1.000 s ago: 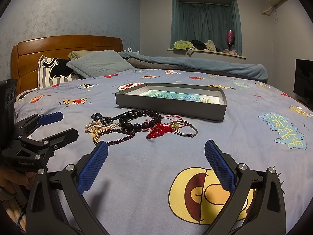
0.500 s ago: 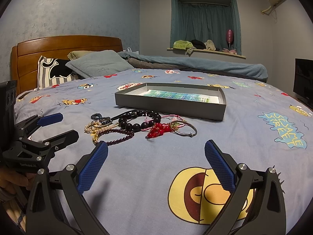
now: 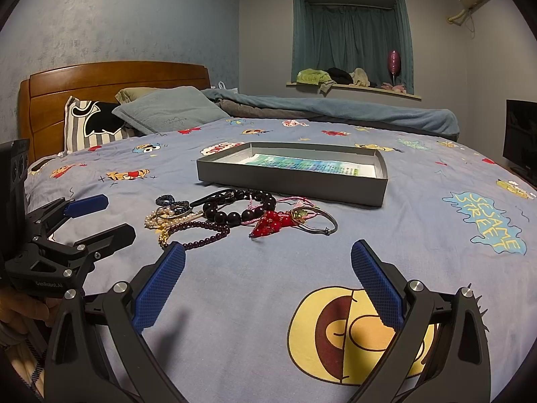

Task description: Organize jewelry

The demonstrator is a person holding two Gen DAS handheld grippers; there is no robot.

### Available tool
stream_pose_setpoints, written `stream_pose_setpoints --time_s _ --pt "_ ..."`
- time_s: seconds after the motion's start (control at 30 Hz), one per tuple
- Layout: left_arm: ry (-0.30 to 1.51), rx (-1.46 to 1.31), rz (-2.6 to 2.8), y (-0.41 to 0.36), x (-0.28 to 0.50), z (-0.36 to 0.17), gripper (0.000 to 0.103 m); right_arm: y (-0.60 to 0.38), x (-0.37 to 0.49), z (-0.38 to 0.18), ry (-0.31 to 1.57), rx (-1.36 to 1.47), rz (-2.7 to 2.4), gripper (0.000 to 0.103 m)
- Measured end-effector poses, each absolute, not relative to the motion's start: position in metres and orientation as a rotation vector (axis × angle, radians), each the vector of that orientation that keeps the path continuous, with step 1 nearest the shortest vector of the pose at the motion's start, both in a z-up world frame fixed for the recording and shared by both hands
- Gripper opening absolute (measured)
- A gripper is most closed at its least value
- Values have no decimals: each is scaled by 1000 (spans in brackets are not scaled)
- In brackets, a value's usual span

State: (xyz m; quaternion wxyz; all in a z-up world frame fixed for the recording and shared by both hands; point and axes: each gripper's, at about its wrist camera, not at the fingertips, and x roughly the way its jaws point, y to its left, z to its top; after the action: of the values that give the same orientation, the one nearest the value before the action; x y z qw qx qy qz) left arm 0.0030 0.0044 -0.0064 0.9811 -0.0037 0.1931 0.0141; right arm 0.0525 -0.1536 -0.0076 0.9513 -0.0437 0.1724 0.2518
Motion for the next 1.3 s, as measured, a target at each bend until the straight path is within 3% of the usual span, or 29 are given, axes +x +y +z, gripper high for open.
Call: stream_pose_setpoints --time_s 1.03,1.07,1.13,1.2,1.3 --pt "388 -23 17 11 7 -2 99 -157 58 -3 354 -54 525 97" --pt "394 -32 13 13 9 -1 98 -158 60 -2 357 -49 525 97" --pt "416 -54 7 17 15 1 96 -159 63 -2 369 -41 521 83" --pt "431 -67 -2 20 19 2 90 -159 67 -2 384 -37 516 76" --pt "460 -64 -22 22 26 4 77 -161 71 -1 400 -22 519 76"
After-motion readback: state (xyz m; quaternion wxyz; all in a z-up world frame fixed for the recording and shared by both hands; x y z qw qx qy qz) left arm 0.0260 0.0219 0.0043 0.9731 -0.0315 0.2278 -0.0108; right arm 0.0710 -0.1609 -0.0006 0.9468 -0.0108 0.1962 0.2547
